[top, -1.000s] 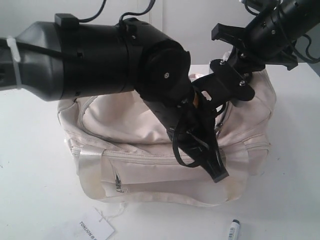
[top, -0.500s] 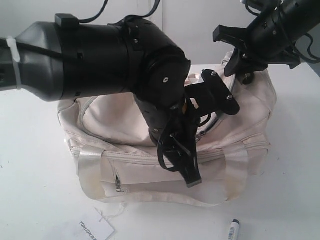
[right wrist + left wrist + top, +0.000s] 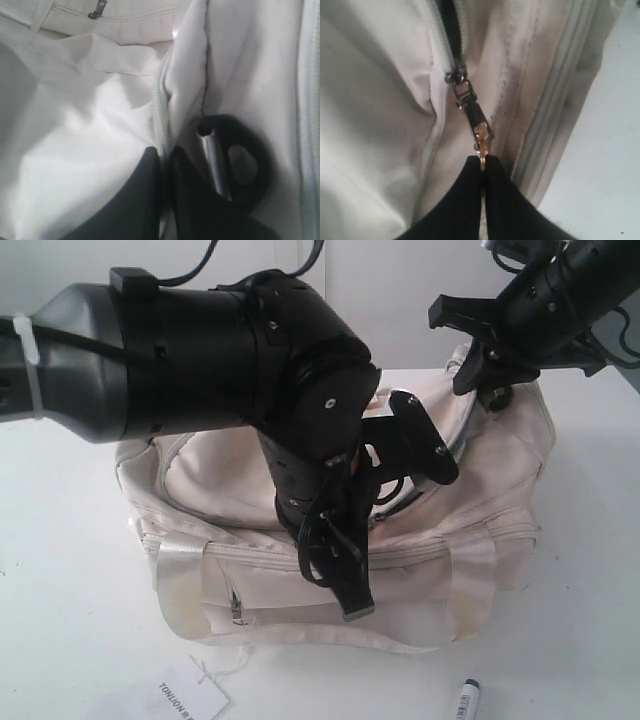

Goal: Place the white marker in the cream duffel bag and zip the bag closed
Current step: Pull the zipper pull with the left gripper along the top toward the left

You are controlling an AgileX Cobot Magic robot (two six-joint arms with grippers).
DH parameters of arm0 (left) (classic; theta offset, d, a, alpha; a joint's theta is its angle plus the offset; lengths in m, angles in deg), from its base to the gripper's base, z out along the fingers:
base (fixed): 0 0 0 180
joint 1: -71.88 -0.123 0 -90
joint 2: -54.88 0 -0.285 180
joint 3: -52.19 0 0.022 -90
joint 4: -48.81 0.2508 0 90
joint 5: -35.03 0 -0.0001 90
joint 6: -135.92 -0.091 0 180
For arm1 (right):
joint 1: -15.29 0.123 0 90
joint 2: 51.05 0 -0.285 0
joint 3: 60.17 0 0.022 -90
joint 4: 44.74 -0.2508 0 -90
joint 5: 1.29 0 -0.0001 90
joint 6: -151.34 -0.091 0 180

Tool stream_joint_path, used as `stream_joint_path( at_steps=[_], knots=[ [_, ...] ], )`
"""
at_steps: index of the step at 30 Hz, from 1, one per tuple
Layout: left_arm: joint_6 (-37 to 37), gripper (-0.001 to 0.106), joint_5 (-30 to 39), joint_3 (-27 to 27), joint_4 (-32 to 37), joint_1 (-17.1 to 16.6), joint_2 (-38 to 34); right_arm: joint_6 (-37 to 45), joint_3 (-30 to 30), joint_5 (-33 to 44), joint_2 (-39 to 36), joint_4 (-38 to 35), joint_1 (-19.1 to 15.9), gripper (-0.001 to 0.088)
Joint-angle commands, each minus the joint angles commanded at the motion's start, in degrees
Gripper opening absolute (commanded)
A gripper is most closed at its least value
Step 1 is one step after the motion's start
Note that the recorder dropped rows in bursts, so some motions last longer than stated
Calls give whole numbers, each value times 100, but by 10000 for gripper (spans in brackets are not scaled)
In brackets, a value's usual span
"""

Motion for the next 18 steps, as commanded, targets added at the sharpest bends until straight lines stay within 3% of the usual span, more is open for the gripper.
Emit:
stream_joint_path(
  at_steps=[18],
  knots=[
    [23, 0, 24, 0, 221, 0, 663, 0, 0, 21, 0, 217, 0, 0]
  ],
)
